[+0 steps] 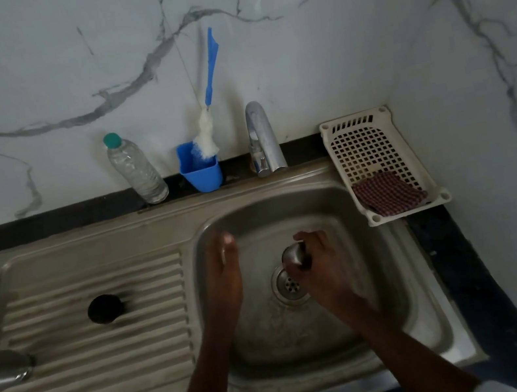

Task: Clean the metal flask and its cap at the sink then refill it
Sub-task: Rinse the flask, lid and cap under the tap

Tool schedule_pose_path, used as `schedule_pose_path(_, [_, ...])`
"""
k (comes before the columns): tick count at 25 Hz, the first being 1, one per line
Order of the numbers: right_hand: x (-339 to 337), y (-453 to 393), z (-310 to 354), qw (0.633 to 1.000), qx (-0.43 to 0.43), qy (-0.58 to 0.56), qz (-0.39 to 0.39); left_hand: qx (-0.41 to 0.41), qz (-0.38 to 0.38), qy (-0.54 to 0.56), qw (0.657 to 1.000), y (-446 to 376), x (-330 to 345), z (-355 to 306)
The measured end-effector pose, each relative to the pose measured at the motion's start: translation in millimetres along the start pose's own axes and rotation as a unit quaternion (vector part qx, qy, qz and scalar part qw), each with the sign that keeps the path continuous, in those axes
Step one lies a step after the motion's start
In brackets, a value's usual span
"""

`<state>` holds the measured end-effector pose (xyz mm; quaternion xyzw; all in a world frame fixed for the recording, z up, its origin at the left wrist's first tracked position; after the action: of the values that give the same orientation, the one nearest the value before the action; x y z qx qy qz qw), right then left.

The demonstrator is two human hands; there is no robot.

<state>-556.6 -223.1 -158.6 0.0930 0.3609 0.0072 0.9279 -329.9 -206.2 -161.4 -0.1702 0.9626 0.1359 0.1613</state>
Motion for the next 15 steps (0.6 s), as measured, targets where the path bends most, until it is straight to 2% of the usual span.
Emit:
schedule_pose_path(3, [-27.2, 8.7, 37.1, 0.991, -0.104, -0.017, -0.081, 0.036, -0.04, -0.134, 0.99, 30.0, -20.5, 37.9])
schedule_pose_path(5, [-29.1, 15.3, 45.9, 0.987, -0.13, -0.022, -0.092, 0.03, -0.066, -0.15, 0.986, 49.2, -26.4, 55.4])
schedule_pose_path(7, [0.0, 19.9, 20.1, 0.998, -0.048, -0.019, -0.033, 0.028, -0.077, -0.159, 0.984, 63.6, -31.0, 57.1])
schedule_pose_path(8, [16.0, 26.5, 6.7, 1.0, -0.003, -0.015, 0.002, 0.054, -0.076, -0.18, 0.979, 68.9, -34.5, 53.7])
schedule_pose_path(9, [25.3, 34.5, 4.2, 1.0, 0.005, -0.01, 0.013, 0.086, -0.074, -0.215, 0.97, 74.3, -40.5, 49.6])
schedule_pose_path(11, [31.0, 42.4, 22.4, 0.998, -0.057, -0.022, -0.012, 0.156, -0.071, -0.318, 0.932, 82.6, -56.2, 45.9])
schedule_pose_path(13, [35.0, 44.9, 46.3, 0.994, -0.1, -0.027, -0.02, 0.166, -0.064, -0.383, 0.906, 91.0, -76.6, 50.7])
schedule_pose_path(15, [58.0, 42.4, 46.0, 0.998, -0.034, -0.04, 0.028, 0.152, -0.08, -0.396, 0.902, 97.2, -102.9, 60.5])
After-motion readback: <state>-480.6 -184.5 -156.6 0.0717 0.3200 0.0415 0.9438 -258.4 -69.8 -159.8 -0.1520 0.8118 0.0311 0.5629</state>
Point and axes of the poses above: each hand's wrist, its own y-axis away from the middle knuckle, its own x-axis out of the palm, z = x × y, the point moved 10 cm from there along -y, towards the middle knuckle, and after that the axes turned 4 degrees about x, right-handed, at the moved point
